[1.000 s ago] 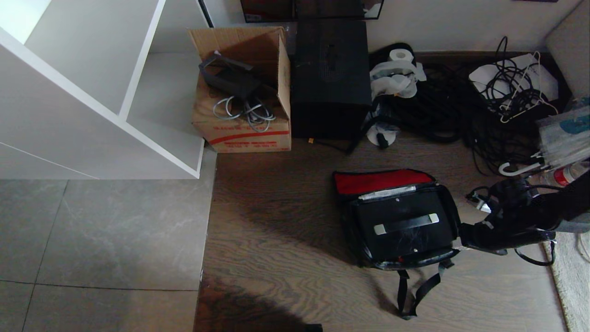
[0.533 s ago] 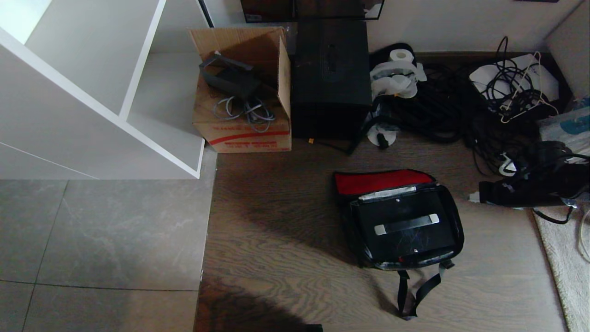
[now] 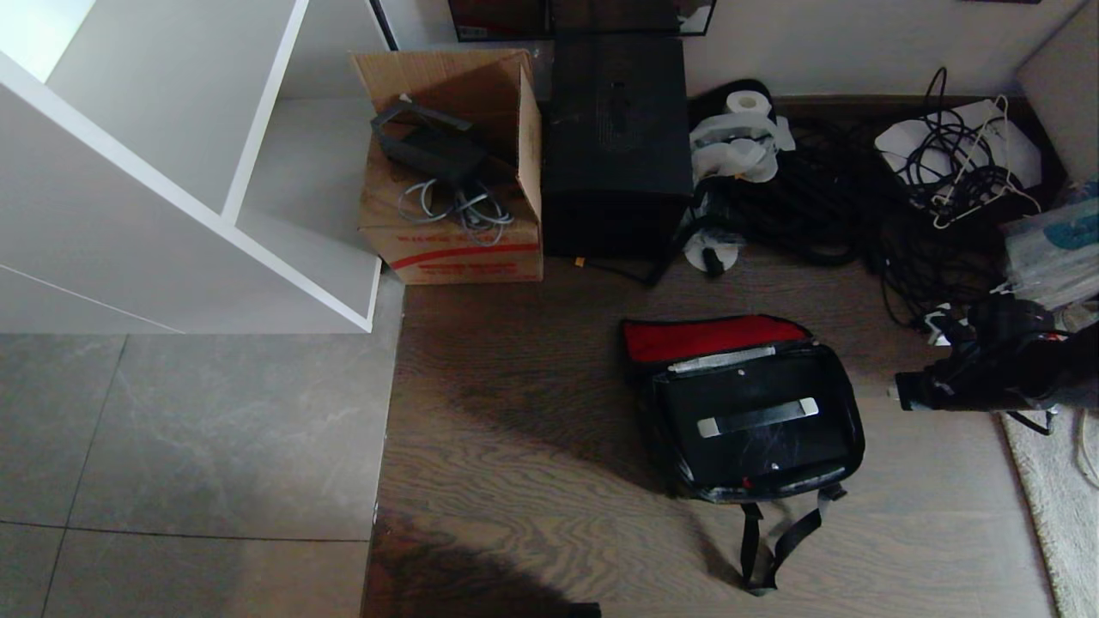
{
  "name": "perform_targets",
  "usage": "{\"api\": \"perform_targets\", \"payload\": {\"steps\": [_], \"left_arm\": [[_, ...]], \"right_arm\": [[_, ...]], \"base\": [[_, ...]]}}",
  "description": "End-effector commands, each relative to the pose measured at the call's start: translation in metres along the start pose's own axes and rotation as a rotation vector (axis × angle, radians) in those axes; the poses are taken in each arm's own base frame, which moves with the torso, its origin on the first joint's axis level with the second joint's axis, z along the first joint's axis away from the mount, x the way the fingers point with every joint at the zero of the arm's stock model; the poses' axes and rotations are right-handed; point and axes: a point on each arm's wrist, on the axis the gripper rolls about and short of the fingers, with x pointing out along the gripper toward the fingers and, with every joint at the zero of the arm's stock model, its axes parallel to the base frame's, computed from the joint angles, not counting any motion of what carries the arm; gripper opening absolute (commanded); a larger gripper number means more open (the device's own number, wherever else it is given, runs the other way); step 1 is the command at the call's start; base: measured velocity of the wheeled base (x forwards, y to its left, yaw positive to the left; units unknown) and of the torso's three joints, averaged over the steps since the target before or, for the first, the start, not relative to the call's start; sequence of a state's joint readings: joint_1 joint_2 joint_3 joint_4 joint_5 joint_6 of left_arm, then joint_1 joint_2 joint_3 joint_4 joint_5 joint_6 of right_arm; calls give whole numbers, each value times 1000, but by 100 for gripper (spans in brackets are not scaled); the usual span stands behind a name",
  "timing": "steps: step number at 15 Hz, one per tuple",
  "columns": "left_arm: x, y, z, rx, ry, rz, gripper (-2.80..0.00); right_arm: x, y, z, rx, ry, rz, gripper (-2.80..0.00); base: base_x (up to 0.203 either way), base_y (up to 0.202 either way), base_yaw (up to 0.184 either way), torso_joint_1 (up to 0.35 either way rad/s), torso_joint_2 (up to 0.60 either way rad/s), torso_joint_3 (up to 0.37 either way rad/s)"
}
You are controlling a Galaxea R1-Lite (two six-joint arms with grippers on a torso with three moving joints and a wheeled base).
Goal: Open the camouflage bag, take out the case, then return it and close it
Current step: Close the top of the storage box
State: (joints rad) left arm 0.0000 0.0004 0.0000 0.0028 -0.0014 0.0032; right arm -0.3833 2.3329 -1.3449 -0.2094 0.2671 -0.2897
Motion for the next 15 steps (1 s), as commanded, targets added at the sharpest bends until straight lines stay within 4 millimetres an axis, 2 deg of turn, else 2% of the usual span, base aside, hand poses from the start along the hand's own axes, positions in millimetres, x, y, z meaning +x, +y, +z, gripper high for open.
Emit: {"api": "perform_targets", "payload": {"steps": [1, 4, 6, 9, 12, 15], "left_arm": [[0, 0, 0, 0, 0, 0, -280], [0, 0, 0, 0, 0, 0, -280], [0, 0, 0, 0, 0, 0, -280], [0, 0, 0, 0, 0, 0, -280], [0, 0, 0, 0, 0, 0, -280], [0, 0, 0, 0, 0, 0, -280]], "right_arm": [[25, 14, -14, 54, 54, 16, -280], [38, 29, -18, 113, 87, 25, -280], [38, 42, -23, 110, 126, 5, -280], [29, 84, -24, 181, 179, 29, -280], [4, 120, -14, 214, 192, 67, -280], [-32, 166, -7, 194, 189, 140, -280]], "base": [[0, 0, 0, 0, 0, 0], [0, 0, 0, 0, 0, 0], [0, 0, 0, 0, 0, 0], [0, 0, 0, 0, 0, 0], [0, 0, 0, 0, 0, 0], [0, 0, 0, 0, 0, 0]]}}
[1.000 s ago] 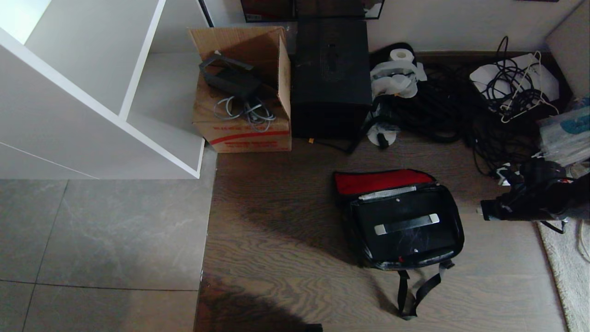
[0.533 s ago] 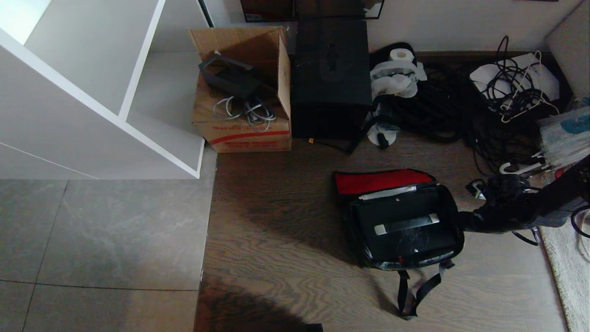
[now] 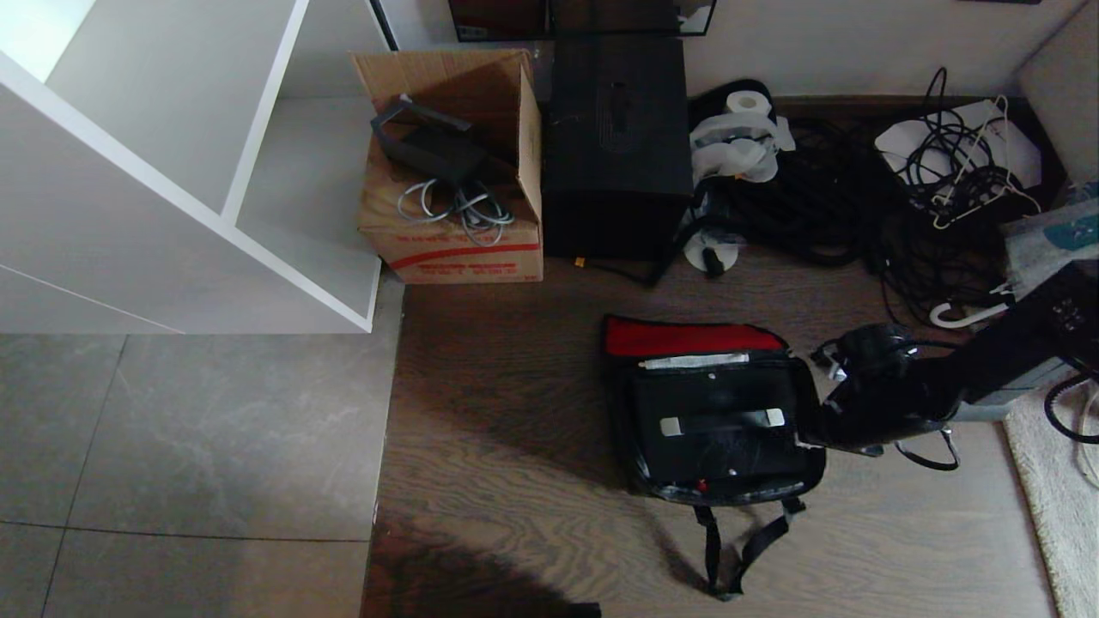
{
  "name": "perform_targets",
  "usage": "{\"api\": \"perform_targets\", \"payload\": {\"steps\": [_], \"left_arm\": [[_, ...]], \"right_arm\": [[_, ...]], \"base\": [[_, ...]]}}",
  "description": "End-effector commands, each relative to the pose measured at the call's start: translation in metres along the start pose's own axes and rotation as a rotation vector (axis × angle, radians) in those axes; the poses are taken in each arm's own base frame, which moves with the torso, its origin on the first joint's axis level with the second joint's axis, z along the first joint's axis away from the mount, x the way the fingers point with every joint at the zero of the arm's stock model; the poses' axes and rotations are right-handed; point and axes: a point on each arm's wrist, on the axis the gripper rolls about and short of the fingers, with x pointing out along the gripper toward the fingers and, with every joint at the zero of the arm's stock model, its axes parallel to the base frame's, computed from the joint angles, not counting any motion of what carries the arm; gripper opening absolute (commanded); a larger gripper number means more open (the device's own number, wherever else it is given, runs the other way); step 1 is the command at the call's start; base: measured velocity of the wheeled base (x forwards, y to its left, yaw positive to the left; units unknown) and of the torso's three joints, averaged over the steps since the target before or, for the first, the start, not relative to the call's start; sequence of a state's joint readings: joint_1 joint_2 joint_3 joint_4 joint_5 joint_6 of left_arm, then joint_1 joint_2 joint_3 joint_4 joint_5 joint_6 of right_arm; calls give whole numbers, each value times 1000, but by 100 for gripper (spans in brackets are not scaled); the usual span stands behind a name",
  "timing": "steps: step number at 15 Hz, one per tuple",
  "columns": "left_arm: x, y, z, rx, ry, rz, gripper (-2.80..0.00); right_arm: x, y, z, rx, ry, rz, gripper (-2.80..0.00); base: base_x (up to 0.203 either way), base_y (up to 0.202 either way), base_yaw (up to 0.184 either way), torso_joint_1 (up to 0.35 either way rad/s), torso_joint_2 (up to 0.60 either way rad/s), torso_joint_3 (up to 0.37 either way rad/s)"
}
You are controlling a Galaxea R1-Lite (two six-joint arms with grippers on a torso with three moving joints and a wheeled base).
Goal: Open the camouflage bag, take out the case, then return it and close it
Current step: Close the top of the storage box
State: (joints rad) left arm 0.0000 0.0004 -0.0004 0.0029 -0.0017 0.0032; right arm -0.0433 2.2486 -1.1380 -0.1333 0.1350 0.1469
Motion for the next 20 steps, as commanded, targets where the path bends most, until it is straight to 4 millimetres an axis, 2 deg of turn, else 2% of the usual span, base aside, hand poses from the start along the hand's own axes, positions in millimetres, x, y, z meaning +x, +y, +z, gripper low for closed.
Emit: {"api": "perform_targets", "payload": {"steps": [1, 3, 4, 7, 9, 12, 13, 20], "left_arm": [[0, 0, 0, 0, 0, 0, -280], [0, 0, 0, 0, 0, 0, -280], [0, 0, 0, 0, 0, 0, -280], [0, 0, 0, 0, 0, 0, -280], [0, 0, 0, 0, 0, 0, -280], [0, 0, 0, 0, 0, 0, -280], [0, 0, 0, 0, 0, 0, -280], [0, 0, 0, 0, 0, 0, -280]], "right_arm": [[-31, 35, -3, -37, -32, 52, -280], [-29, 29, 7, -50, -65, 51, -280], [-33, 14, 18, -58, -99, 39, -280], [-52, -13, 48, -67, -185, 240, -280], [-57, -29, 70, -64, -259, 265, -280], [-38, -46, 87, -47, -293, 254, -280], [-30, -50, 92, -33, -301, 255, 0], [27, -70, 105, 55, -324, 260, 0]], "base": [[0, 0, 0, 0, 0, 0], [0, 0, 0, 0, 0, 0], [0, 0, 0, 0, 0, 0], [0, 0, 0, 0, 0, 0], [0, 0, 0, 0, 0, 0], [0, 0, 0, 0, 0, 0], [0, 0, 0, 0, 0, 0], [0, 0, 0, 0, 0, 0]]}}
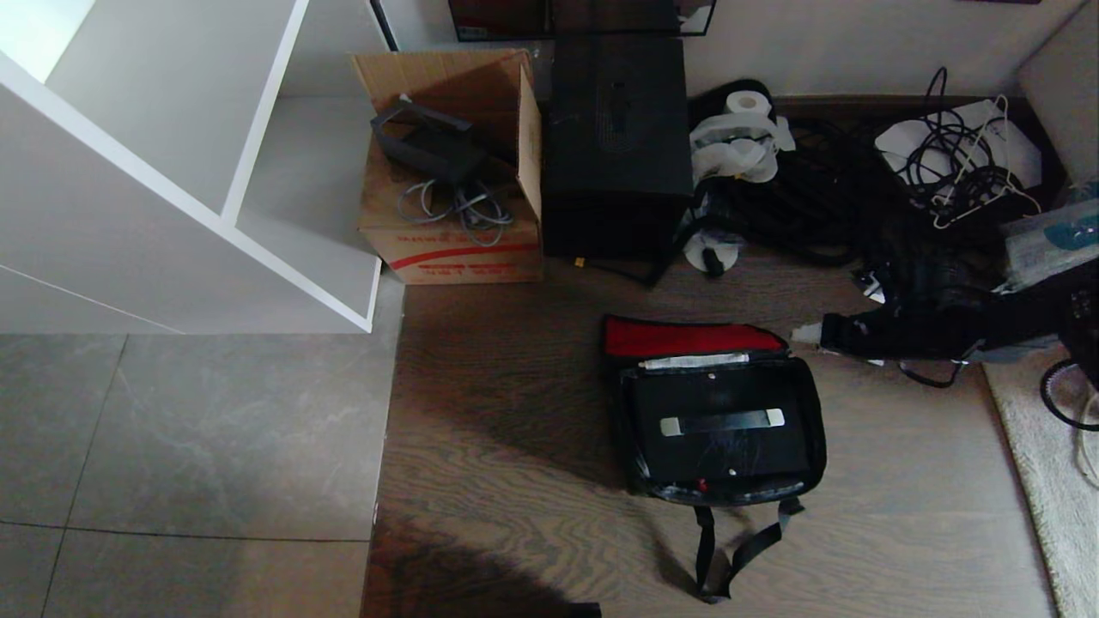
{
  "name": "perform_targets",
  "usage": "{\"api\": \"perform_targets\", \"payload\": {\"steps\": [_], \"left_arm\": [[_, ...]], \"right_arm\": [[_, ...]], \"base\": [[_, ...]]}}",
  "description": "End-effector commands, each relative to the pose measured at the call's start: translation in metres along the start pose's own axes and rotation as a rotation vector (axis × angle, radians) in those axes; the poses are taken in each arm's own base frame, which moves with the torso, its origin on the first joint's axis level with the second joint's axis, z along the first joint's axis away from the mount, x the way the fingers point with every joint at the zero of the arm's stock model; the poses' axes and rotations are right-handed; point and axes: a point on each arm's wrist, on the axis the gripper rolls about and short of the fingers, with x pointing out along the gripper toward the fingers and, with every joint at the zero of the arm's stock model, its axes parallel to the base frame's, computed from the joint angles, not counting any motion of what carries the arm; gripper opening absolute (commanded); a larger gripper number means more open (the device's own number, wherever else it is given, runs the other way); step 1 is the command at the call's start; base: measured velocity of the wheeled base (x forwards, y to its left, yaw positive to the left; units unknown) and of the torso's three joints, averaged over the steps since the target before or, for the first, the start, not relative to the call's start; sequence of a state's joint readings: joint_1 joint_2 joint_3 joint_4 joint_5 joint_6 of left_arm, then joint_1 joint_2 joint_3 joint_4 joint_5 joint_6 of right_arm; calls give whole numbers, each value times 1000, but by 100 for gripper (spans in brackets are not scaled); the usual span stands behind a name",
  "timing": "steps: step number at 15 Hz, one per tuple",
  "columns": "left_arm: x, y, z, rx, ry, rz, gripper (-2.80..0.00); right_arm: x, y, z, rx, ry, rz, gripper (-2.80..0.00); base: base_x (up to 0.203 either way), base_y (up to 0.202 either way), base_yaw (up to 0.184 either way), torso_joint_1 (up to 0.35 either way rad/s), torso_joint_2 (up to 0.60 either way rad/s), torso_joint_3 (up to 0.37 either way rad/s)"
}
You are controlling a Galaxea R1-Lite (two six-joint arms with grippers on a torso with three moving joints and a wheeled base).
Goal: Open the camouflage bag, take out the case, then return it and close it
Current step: Close the top of the storage box
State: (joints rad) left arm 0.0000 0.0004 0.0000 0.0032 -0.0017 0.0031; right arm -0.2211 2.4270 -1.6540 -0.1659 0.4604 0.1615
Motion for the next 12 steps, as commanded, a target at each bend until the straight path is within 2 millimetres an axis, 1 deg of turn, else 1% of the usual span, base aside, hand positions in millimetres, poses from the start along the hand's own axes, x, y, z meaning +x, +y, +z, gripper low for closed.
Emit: {"api": "perform_targets", "payload": {"steps": [1, 4, 7, 9, 12], "left_arm": [[0, 0, 0, 0, -1, 0, -280], [0, 0, 0, 0, -1, 0, -280], [0, 0, 0, 0, -1, 2, -280], [0, 0, 0, 0, -1, 0, -280], [0, 0, 0, 0, -1, 0, -280]], "right_arm": [[25, -13, -14, 66, 24, 7, 0], [34, -11, -7, 174, 14, 94, 0], [42, -11, -7, 286, 33, 152, 0], [51, -7, -5, 286, 24, 174, 0], [64, -7, -11, 275, 28, 185, 0]], "base": [[0, 0, 0, 0, 0, 0], [0, 0, 0, 0, 0, 0], [0, 0, 0, 0, 0, 0], [0, 0, 0, 0, 0, 0], [0, 0, 0, 0, 0, 0]]}}
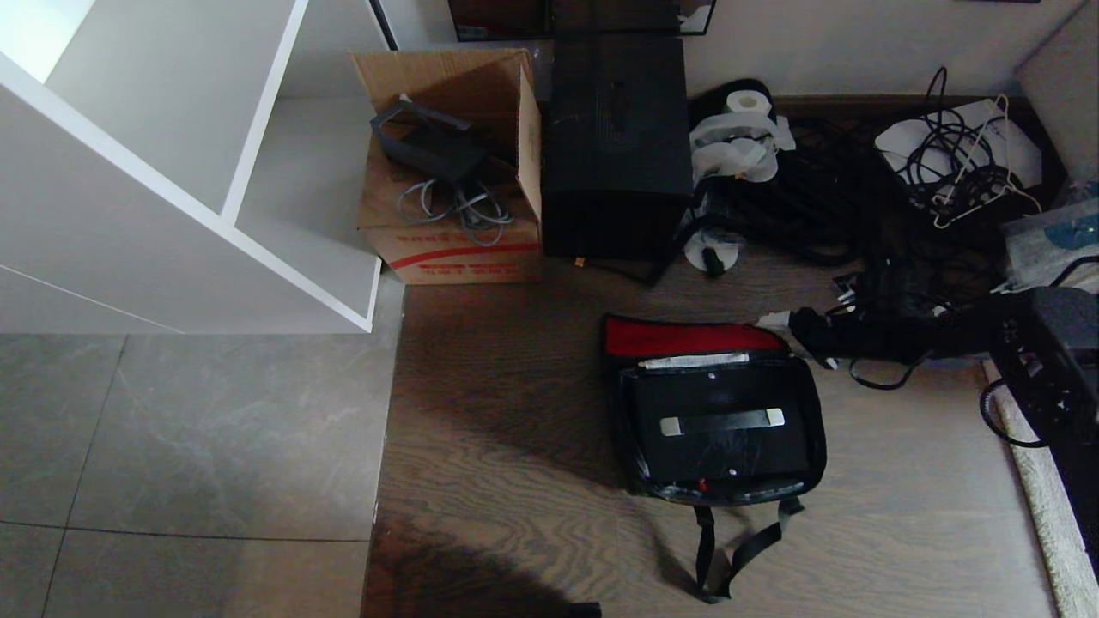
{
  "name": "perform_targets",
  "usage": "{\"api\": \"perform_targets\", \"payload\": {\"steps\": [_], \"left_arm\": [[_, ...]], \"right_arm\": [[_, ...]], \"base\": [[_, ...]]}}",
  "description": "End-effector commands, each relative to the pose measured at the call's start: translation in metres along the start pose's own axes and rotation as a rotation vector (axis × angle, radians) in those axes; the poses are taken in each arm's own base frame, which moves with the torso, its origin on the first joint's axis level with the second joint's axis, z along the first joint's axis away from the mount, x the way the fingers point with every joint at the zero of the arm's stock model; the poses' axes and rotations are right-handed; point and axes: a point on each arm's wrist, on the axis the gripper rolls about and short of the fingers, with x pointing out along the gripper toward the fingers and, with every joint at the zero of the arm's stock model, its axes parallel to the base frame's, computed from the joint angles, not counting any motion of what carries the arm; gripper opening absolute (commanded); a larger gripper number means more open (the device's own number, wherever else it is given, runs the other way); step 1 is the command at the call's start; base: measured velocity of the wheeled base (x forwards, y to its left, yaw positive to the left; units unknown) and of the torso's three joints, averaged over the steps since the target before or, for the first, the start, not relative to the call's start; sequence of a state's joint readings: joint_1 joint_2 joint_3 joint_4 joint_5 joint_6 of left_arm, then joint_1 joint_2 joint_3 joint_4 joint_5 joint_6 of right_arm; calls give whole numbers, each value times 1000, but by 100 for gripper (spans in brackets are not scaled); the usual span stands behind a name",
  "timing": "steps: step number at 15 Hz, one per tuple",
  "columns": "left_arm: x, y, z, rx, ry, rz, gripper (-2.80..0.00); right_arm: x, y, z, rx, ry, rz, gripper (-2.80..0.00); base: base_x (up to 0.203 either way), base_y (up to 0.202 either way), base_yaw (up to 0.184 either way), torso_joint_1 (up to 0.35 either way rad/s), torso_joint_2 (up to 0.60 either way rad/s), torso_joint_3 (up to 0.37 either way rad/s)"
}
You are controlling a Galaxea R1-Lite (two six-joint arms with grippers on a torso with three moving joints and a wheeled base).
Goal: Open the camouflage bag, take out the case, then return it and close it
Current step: Close the top of the storage box
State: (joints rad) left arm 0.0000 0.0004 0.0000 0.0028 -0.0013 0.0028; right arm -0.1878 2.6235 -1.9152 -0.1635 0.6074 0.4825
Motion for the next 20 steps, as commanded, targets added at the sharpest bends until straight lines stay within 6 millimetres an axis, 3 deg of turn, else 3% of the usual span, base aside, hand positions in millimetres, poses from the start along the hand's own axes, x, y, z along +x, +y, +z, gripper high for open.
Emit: {"api": "perform_targets", "payload": {"steps": [1, 2, 11, 17, 20], "left_arm": [[0, 0, 0, 0, -2, 0, -280], [0, 0, 0, 0, 0, 0, -280], [0, 0, 0, 0, 0, 0, -280], [0, 0, 0, 0, 0, 0, -280], [0, 0, 0, 0, 0, 0, -280]], "right_arm": [[13, -6, -7, -16, 1, 15, 0], [13, -6, -7, -19, -3, 18, -280], [19, -8, -5, -171, -49, 79, -280], [-12, 20, 18, -224, -107, 94, -280], [-32, 33, 16, -211, -94, 90, -280]], "base": [[0, 0, 0, 0, 0, 0], [0, 0, 0, 0, 0, 0], [0, 0, 0, 0, 0, 0], [0, 0, 0, 0, 0, 0], [0, 0, 0, 0, 0, 0]]}}
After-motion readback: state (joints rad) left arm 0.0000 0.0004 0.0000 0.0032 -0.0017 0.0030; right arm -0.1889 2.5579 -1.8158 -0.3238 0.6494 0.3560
